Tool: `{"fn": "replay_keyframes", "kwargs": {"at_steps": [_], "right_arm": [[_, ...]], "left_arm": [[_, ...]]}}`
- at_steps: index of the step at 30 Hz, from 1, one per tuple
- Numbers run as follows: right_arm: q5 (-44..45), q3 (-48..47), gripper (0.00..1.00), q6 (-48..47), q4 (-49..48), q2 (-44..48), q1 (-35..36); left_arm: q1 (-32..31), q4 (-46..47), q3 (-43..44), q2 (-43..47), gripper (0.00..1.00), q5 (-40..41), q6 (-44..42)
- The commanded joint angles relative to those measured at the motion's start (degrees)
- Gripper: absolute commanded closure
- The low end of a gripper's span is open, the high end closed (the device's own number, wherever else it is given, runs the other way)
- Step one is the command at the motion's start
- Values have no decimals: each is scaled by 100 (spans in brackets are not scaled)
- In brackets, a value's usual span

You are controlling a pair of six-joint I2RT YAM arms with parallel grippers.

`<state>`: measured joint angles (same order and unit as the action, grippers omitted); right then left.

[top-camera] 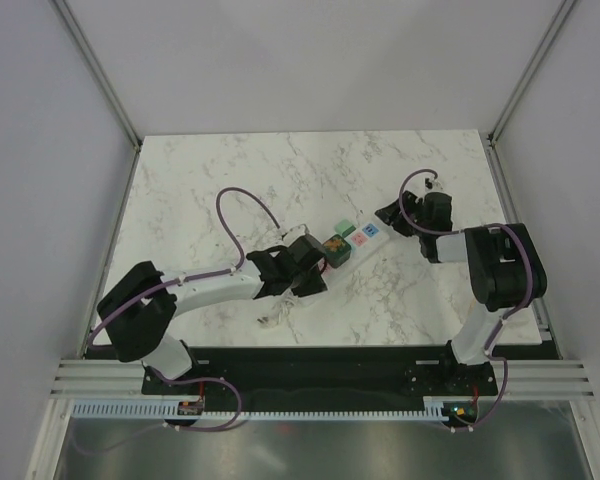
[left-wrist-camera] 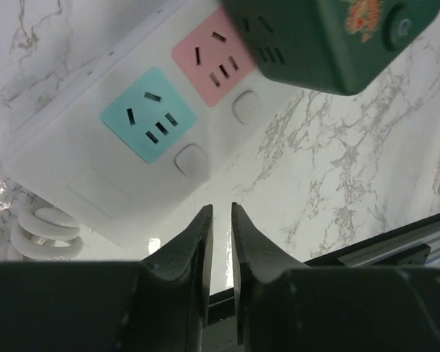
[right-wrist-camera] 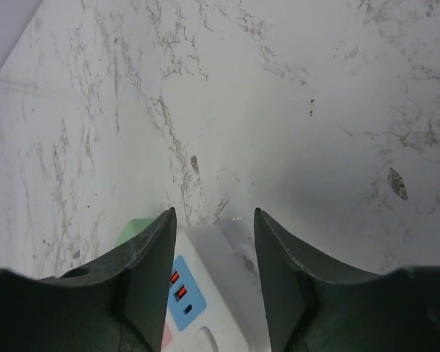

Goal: Pull the plug off the socket

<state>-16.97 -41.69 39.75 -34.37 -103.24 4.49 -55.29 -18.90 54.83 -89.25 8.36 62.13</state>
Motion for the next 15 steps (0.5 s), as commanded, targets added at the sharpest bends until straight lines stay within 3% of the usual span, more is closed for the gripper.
{"fn": "replay_keyframes", "kwargs": {"at_steps": [1, 10, 15], "right_arm": [[-315, 135, 46, 68, -526, -205, 122], [-52, 671, 45, 218, -738, 207, 605], [212, 1101, 47, 384, -992, 313, 957]], "left_arm": [[-52, 614, -305, -100, 78, 86, 422], [184, 580, -552, -444, 76, 465, 150], [966, 571, -930, -163, 75, 359, -16]]}}
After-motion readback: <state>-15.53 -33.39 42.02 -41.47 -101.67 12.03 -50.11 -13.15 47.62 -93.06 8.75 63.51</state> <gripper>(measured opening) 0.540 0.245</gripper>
